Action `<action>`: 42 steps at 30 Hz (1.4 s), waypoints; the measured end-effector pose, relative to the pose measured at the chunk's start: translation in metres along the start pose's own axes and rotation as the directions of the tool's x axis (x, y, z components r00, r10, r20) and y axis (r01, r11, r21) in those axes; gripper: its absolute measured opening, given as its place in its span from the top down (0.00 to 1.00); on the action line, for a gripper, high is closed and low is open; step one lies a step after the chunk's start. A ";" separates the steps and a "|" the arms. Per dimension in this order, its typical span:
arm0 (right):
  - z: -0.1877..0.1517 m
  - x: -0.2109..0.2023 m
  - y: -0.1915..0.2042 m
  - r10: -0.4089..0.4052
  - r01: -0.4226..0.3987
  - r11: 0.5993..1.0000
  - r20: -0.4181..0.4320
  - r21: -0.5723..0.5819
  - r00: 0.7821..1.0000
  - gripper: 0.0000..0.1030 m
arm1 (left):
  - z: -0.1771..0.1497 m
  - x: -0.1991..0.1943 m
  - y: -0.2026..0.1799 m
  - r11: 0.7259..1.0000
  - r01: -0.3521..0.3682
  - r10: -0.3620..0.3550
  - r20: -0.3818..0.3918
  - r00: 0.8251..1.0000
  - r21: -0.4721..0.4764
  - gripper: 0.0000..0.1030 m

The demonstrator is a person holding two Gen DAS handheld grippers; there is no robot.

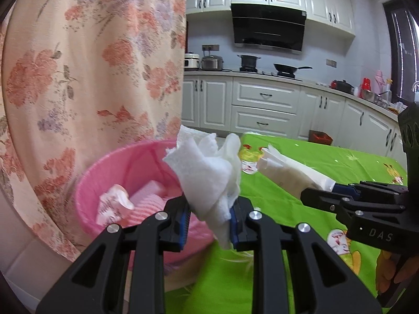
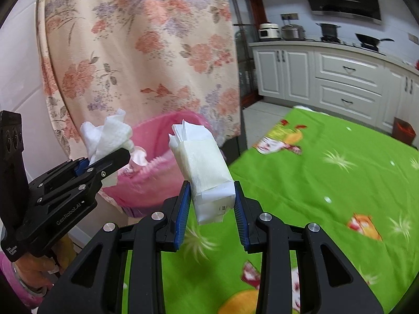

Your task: Collect trash

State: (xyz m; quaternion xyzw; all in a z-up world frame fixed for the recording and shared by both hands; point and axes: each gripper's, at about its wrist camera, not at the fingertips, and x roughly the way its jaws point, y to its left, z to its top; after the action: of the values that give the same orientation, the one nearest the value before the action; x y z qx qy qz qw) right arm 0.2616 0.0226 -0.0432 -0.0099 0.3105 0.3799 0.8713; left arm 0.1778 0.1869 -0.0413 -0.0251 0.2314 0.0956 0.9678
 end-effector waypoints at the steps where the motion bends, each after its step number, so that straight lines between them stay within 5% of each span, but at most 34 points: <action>1: 0.005 0.004 0.004 0.011 -0.011 1.000 0.004 -0.009 1.000 0.68 | 0.002 0.001 0.005 1.000 -0.012 0.012 0.002 1.000 0.001 0.77; 13: 0.058 0.053 0.040 0.091 -0.089 0.993 0.013 -0.076 0.996 0.68 | 0.030 0.018 0.064 0.991 -0.134 0.134 0.010 0.991 0.001 0.74; 27: 0.080 0.105 0.061 0.097 -0.099 0.988 -0.018 -0.120 0.995 0.66 | 0.040 0.047 0.102 0.986 -0.164 0.163 -0.030 0.986 -0.037 0.70; 30: 0.082 0.111 0.059 0.092 -0.093 0.989 -0.018 -0.116 0.996 0.59 | 0.043 0.050 0.106 0.984 -0.172 0.171 -0.029 0.985 -0.039 0.58; 32: 0.083 0.112 0.056 0.085 -0.086 0.990 -0.018 -0.107 0.996 0.53 | 0.045 0.051 0.110 0.981 -0.189 0.188 -0.025 0.982 -0.049 0.31; 35: 0.082 0.106 0.051 0.084 -0.084 0.993 -0.002 -0.084 0.996 0.48 | 0.046 0.041 0.113 0.974 -0.213 0.214 0.010 0.977 -0.073 0.16; 39: 0.080 0.086 0.040 0.076 -0.075 0.996 0.024 -0.038 0.997 0.48 | 0.045 0.028 0.108 0.966 -0.253 0.255 0.041 0.966 -0.052 0.05; 42: 0.078 0.068 0.036 0.061 -0.060 0.998 0.051 -0.026 0.997 0.45 | 0.045 0.014 0.101 0.960 -0.279 0.281 0.064 0.958 -0.038 0.05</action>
State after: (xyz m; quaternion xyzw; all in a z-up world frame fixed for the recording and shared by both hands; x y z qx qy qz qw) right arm 0.3147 0.1129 -0.0096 -0.0014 0.2831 0.4102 0.8670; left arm 0.1907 0.2931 -0.0078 -0.0024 0.1977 0.2358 0.9515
